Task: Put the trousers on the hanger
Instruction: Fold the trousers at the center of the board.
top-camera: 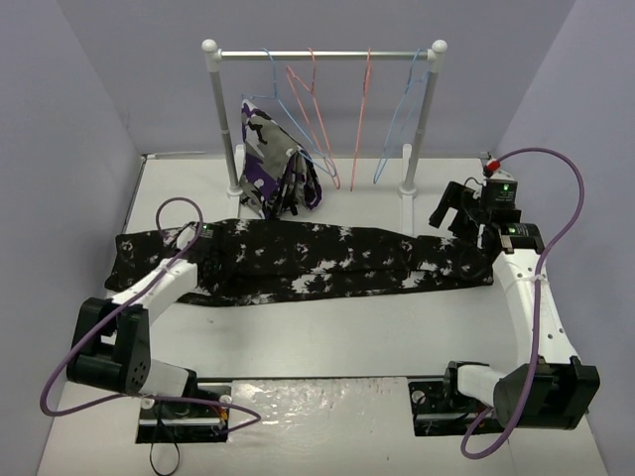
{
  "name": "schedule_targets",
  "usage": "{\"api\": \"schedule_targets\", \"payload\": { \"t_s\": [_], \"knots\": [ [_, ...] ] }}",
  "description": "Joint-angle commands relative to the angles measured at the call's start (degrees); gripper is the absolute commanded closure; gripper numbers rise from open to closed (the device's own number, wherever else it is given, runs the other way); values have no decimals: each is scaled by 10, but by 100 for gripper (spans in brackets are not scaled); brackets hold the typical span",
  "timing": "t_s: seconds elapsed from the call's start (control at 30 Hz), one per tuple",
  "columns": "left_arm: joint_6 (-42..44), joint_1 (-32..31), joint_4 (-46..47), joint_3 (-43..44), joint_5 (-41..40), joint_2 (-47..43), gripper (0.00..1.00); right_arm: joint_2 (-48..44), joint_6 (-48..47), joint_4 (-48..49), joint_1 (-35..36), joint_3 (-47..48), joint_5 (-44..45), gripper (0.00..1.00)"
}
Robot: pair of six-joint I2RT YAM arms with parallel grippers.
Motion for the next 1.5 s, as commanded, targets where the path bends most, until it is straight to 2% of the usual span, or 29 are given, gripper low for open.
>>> {"api": "schedule_targets", "payload": {
  "t_s": [0.0,0.1,0.2,0.37,0.5,0.63,0.7,0.97,1.1,1.2,1.23,1.33,1.47],
  "knots": [
    [67,-11,-64,119,-27,-72,100,-20,-12,21,7,4,16,0],
    [96,-11,-129,174,-38,-100,100,-18,-14,19,8,4,24,0],
    [125,-11,-170,189,-49,-129,100,-16,-15,18,8,0,36,0],
    [132,-11,-184,134,-52,-167,100,-6,-11,16,8,-15,56,0],
    [124,-11,-130,56,-41,-167,100,18,-5,15,6,-35,68,0],
    [135,-11,-69,-24,-40,-154,86,47,24,14,-14,-53,75,0],
    [143,-10,-57,-38,-50,-145,79,69,36,16,-31,-61,67,0],
    [193,-10,-73,-53,-86,-148,74,148,77,31,-50,-72,56,1],
    [207,-9,-122,-33,-87,-169,43,181,112,77,-46,-101,36,2],
    [234,-9,-177,5,-100,-219,26,187,121,100,-23,-105,36,7],
    [246,-9,-192,16,-110,-239,24,185,122,111,-15,-105,34,11],
    [287,-9,-219,59,-137,-282,21,183,123,145,16,-105,20,24],
    [309,-8,-227,82,-146,-285,21,192,140,184,45,-123,15,42]
  ]
}}
